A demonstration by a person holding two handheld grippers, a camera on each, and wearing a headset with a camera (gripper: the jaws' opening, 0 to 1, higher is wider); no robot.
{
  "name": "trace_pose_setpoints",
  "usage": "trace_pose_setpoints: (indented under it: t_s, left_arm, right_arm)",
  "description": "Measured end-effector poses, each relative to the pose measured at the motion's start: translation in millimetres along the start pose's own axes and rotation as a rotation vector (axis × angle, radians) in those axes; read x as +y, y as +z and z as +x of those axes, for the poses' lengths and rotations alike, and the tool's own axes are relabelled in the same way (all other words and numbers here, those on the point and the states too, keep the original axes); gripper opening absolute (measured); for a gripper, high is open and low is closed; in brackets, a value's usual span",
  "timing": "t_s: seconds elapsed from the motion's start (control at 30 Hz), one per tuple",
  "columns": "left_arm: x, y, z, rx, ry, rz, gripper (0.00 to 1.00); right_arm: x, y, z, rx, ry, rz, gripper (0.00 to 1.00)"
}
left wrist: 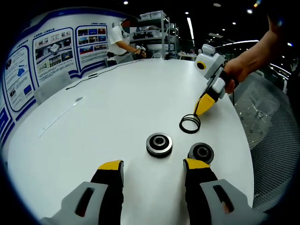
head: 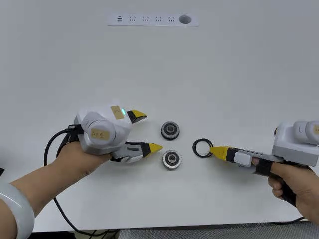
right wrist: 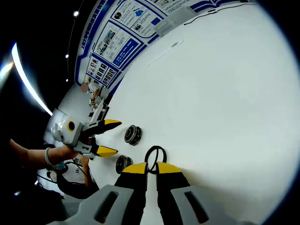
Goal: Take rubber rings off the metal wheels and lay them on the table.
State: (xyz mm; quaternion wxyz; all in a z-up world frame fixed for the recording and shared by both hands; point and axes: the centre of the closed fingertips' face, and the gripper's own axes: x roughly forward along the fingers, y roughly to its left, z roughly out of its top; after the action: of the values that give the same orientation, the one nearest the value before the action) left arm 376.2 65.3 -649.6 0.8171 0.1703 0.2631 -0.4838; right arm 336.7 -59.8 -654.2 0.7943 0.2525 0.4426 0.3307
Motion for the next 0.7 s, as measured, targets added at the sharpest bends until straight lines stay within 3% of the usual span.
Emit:
trace_pose_setpoints:
  t_s: [0.2,0.7]
  left_arm:
    - [0.9,-0.5,-0.3,0.002,0.001,-0.001,0.52]
    - [2.2,8.7,-0.4,-0.014,0.001,0.007,0.47]
  right_arm:
    - [-2.5,0.1,-2.2,0.010,-0.022,-0.059,0.16]
    - [6.5,19.9,2.4,-0.040,-0.001,-0.061,0.19]
